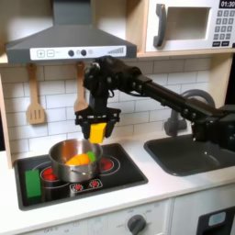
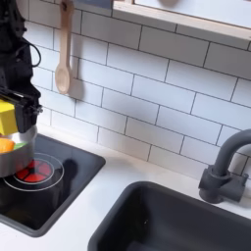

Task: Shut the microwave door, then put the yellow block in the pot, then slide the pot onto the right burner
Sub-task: 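Put the yellow block in the pot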

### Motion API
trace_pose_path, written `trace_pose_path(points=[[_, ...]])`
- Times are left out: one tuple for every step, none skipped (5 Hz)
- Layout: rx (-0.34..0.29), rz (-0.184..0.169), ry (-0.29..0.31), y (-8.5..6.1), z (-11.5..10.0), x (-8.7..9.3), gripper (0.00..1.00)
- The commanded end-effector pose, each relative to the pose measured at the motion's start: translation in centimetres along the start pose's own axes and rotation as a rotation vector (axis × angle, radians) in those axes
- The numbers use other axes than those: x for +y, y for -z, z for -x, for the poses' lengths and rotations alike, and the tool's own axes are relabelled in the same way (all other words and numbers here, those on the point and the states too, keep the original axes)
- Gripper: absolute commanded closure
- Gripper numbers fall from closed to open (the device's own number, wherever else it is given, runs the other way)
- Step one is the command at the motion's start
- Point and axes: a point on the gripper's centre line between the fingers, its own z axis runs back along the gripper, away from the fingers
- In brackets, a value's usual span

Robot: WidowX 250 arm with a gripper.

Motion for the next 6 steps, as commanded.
trace_pose_path(points=[[0.004,-0.024,-0.037,0.5,-0.4,2.2,1.00],[0.014,-0.042,-0.045,1.0,0.0,2.3,1.00],[0.020,-0.081,-0.054,1.7,-0.1,2.9,0.00],[0.024,-0.086,-0.060,1.8,0.3,3.1,0.00],[0.027,-0.100,-0.077,2.1,0.8,3.4,0.00],[0.060,-0.085,-0.087,3.8,0.8,3.1,0.00]])
